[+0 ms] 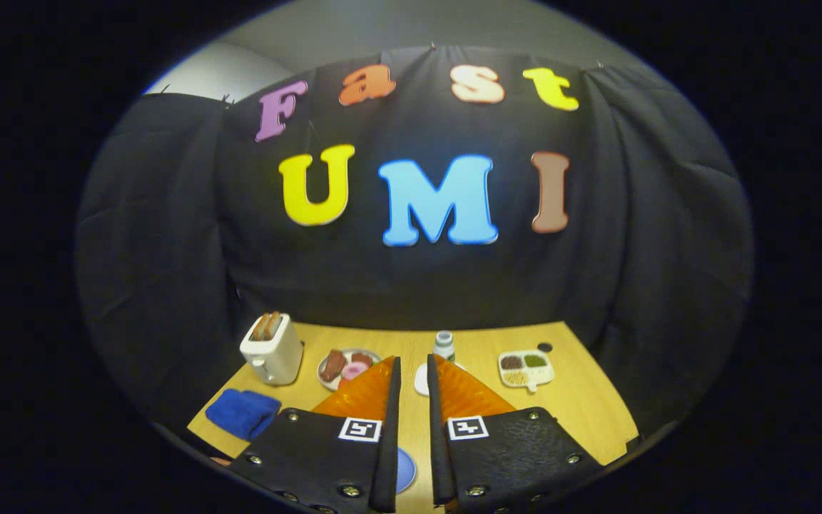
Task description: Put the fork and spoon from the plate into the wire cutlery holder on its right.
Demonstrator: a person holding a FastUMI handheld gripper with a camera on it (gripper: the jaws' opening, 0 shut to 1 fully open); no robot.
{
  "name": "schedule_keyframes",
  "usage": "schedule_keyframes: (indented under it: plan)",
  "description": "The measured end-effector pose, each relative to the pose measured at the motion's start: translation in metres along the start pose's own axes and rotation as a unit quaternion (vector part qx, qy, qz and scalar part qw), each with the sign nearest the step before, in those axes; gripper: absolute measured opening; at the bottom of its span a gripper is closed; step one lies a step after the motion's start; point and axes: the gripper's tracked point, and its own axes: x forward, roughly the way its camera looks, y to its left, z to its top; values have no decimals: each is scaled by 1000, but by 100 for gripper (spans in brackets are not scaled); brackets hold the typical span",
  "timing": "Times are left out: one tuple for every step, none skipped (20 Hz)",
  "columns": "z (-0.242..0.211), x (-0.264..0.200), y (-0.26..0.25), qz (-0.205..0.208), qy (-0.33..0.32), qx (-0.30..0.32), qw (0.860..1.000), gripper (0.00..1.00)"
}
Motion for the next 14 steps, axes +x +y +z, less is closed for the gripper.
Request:
schedule_keyframes:
  plan:
    - [12, -12, 7, -12, -36, -12, 999, 20]
    - [17, -22, 16, -19, -62, -31, 997, 36]
    - [18, -27, 27, -21, -76, -55, 995, 53]
    - [14, -31, 39, -20, -88, -76, 993, 70]
    - [10, -35, 51, -19, -94, -102, 990, 84]
    - [9, -38, 55, -33, -102, -123, 987, 97]
    - [11, -41, 59, -53, -112, -124, 985, 99]
    - [8, -39, 63, -72, -120, -105, 984, 97]
    - [3, -42, 71, -80, -128, -86, 985, 97]
    - [-5, -42, 79, -79, -135, -77, 985, 97]
    - [-13, -42, 86, -80, -138, -59, 985, 97]
    - [-24, -42, 91, -80, -134, -38, 987, 96]
    - [-35, -42, 100, -72, -129, -28, 989, 96]
    - [-42, -42, 106, -63, -123, -28, 990, 96]
